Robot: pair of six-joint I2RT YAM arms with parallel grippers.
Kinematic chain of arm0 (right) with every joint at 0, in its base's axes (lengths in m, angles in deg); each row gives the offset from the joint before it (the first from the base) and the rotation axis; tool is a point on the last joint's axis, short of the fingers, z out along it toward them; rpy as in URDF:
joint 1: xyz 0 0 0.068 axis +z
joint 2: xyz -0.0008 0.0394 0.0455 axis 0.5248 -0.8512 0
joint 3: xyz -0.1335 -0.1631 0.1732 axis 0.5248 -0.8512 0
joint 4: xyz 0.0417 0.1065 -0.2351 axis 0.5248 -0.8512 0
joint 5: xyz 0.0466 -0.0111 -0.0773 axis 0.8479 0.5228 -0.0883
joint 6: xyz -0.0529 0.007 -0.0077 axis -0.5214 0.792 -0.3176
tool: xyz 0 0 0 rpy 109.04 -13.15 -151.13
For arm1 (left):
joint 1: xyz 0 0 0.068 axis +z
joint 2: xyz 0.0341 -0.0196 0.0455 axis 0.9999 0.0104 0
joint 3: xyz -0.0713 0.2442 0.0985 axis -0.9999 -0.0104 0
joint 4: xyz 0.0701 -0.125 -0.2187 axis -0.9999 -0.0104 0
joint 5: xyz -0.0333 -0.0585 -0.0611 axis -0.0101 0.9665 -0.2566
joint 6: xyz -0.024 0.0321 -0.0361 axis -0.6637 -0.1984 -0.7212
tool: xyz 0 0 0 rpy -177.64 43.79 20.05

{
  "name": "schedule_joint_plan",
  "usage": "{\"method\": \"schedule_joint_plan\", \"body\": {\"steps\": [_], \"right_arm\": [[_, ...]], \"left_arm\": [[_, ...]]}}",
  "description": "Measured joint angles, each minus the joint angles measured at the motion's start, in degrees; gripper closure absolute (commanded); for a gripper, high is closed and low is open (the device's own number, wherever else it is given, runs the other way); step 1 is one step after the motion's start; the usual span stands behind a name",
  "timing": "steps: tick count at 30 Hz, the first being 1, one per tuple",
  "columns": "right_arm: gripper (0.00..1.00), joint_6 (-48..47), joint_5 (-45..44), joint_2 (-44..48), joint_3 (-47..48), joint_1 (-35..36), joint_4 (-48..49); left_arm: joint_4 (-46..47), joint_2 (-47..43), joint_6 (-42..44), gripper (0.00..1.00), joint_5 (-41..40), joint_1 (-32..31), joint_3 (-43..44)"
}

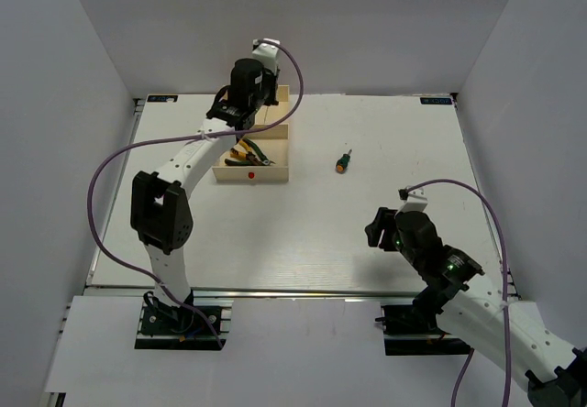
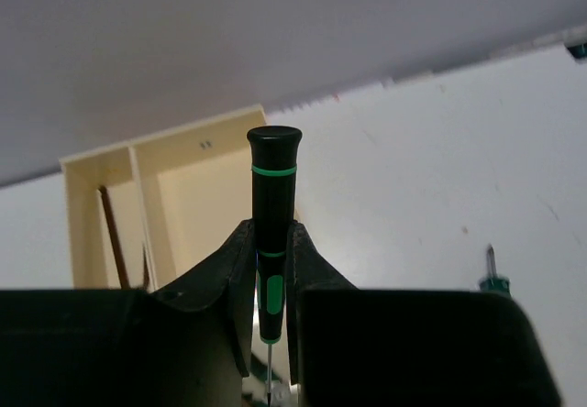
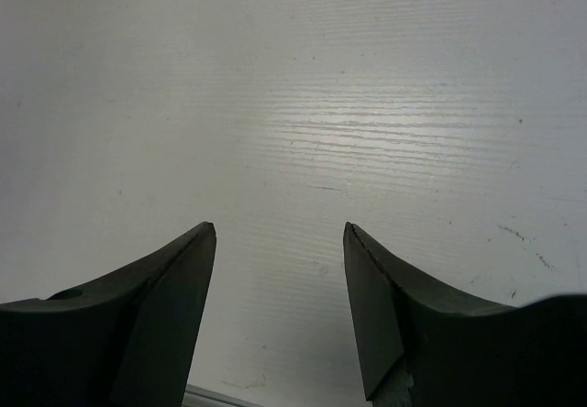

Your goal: Sort the tools into containers

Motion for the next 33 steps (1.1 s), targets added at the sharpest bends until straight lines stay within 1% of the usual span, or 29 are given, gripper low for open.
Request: {"method": "schedule_joint_plan", "body": {"steps": [5,9,12,18,23,28,31,32,33], "right_arm": [[0.36,0.0,0.2,-1.4,0.0,0.0,0.0],[0.36,0.0,0.3,-2.3,0.0,0.0,0.5],[0.36,0.0,0.6,-2.8,0.0,0.0,1.6],[0.36,-0.3,1.4,-5.2,-0.3,0.0,4.0],[0.36,-1.1,1.7,-8.3,-0.3,0.0,4.8],[0.36,-1.3,2.1,-9.4,-0.3,0.0,5.7],[0.36,-1.3,2.1,-9.7,-0.3,0.0,6.1],[0.36,-1.3,2.1,-9.9,-0.3,0.0,6.1],[0.36,-1.3,2.1,-10.1,-0.3,0.0,6.1]], "left_arm": [[12.9,0.0,1.5,1.00,-5.6,0.9,-2.7],[19.9,1.5,2.9,1.00,-6.9,1.9,-3.1],[24.0,4.4,3.5,1.00,-6.9,3.0,-2.4],[28.1,13.4,3.6,1.00,-6.8,5.6,-0.3],[29.7,19.1,3.1,1.00,-6.8,7.3,0.1],[30.5,23.8,1.0,1.00,-6.1,8.4,2.6],[29.6,24.6,-0.4,0.86,-5.1,8.6,2.8],[29.0,24.6,-0.7,0.85,-4.8,8.6,2.8],[28.5,24.6,-1.0,0.79,-4.4,8.5,2.8]]}}
